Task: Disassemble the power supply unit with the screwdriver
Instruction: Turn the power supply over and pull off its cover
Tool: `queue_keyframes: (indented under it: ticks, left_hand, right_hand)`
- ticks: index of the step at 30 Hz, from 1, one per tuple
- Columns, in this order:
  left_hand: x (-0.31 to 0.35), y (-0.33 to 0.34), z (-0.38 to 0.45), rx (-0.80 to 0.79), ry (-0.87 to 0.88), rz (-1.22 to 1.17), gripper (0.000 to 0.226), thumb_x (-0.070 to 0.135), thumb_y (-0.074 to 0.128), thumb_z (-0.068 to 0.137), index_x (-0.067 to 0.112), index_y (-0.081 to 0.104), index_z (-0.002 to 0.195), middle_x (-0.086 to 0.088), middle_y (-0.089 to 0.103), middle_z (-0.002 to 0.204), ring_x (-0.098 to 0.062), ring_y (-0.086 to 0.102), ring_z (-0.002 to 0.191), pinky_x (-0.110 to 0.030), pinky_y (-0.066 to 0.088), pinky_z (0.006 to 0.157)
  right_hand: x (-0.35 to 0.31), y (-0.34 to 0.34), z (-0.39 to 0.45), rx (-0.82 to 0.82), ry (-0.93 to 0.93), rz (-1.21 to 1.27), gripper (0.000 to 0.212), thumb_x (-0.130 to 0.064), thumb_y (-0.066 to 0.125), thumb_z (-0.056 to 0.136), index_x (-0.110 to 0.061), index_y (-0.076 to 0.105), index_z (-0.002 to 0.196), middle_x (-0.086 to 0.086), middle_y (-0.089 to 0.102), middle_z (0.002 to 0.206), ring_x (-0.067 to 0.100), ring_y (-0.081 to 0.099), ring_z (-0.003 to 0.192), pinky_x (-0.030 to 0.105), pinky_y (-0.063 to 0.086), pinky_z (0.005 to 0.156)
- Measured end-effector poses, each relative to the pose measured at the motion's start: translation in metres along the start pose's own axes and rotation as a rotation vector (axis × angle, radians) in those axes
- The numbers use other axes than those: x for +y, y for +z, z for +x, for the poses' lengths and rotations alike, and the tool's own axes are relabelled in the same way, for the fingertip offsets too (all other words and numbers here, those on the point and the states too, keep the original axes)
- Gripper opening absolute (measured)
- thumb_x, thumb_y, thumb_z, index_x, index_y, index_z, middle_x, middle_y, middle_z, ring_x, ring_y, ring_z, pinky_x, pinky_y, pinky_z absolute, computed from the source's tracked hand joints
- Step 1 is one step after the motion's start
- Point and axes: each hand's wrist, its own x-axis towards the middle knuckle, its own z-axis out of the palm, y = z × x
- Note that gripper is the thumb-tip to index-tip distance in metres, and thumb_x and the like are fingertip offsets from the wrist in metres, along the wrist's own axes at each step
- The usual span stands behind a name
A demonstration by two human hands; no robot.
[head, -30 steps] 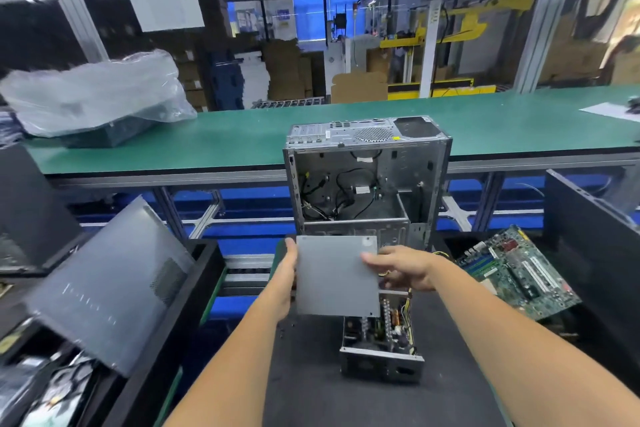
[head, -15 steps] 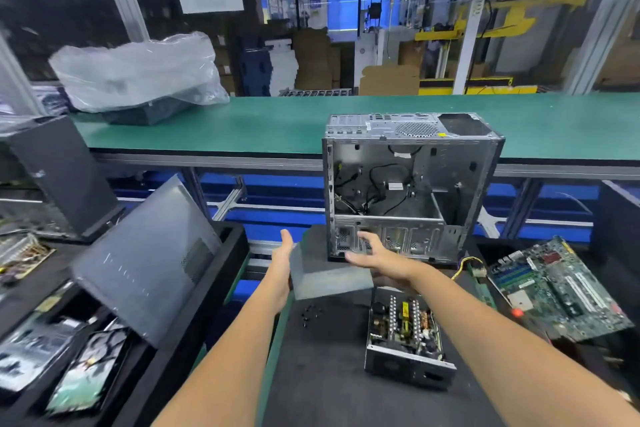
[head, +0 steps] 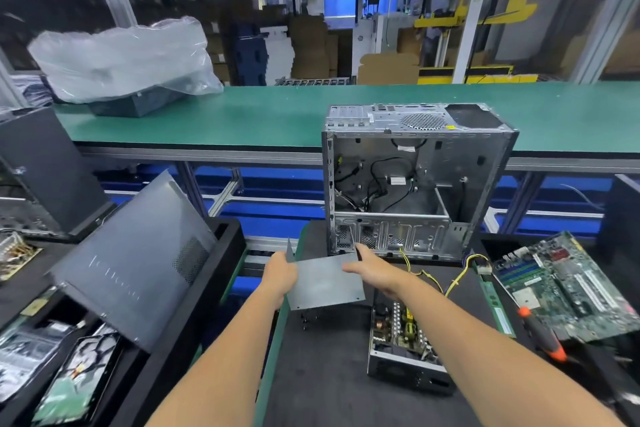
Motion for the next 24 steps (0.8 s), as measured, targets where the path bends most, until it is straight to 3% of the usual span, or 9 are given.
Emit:
queue_keyframes:
  ticks: [3, 6, 11, 18, 24]
  left_hand:
    - [-0.006, -0.001, 0.009, -0.002, 0.020, -0.054, 0.025, 0.006, 0.032, 0.098, 0.020, 0.040, 0.118, -0.005, 0.056, 0.108, -0.024, 0.057, 0.094, -0.037, 0.049, 0.074]
    - [-0.012, 0.002, 0.017, -0.020, 0.070, -0.154, 0.030, 0.010, 0.035, 0.100, 0.026, 0.040, 0.125, 0.007, 0.056, 0.109, -0.014, 0.058, 0.096, -0.033, 0.052, 0.076]
    - [-0.023, 0.006, 0.034, -0.052, 0.069, -0.133, 0.037, 0.005, 0.034, 0.098, 0.032, 0.039, 0.122, 0.006, 0.056, 0.114, -0.020, 0.058, 0.103, -0.045, 0.052, 0.091]
    - [-0.047, 0.011, 0.041, -0.089, 0.072, -0.184, 0.045, -0.001, 0.029, 0.095, 0.033, 0.040, 0.122, 0.008, 0.057, 0.112, -0.015, 0.058, 0.096, -0.032, 0.051, 0.075]
    - [-0.048, 0.014, 0.045, -0.159, 0.038, -0.209, 0.033, 0.015, 0.042, 0.098, 0.034, 0.039, 0.126, 0.010, 0.059, 0.115, -0.017, 0.061, 0.103, -0.042, 0.055, 0.087]
  right_hand:
    - [0.007, 0.000, 0.008, 0.001, 0.037, -0.104, 0.064, -0.022, 0.055, 0.097, -0.008, 0.023, 0.151, 0.009, 0.037, 0.152, 0.023, 0.043, 0.130, 0.030, 0.034, 0.106]
    - [0.016, 0.005, 0.018, 0.080, 0.006, -0.113, 0.048, -0.002, 0.055, 0.091, -0.010, 0.045, 0.138, 0.009, 0.057, 0.134, 0.027, 0.056, 0.120, 0.040, 0.044, 0.105]
    - [0.027, 0.013, 0.033, 0.140, -0.043, -0.144, 0.051, 0.001, 0.058, 0.085, -0.012, 0.054, 0.135, 0.005, 0.060, 0.131, 0.022, 0.056, 0.120, 0.038, 0.045, 0.103]
    - [0.034, 0.022, 0.037, 0.191, -0.041, -0.177, 0.050, -0.003, 0.058, 0.084, -0.011, 0.055, 0.134, 0.006, 0.062, 0.127, 0.026, 0.062, 0.108, 0.039, 0.050, 0.096]
    - [0.029, 0.021, 0.037, 0.215, 0.017, -0.202, 0.034, -0.004, 0.053, 0.086, -0.002, 0.060, 0.120, 0.015, 0.066, 0.115, 0.033, 0.062, 0.104, 0.042, 0.051, 0.087]
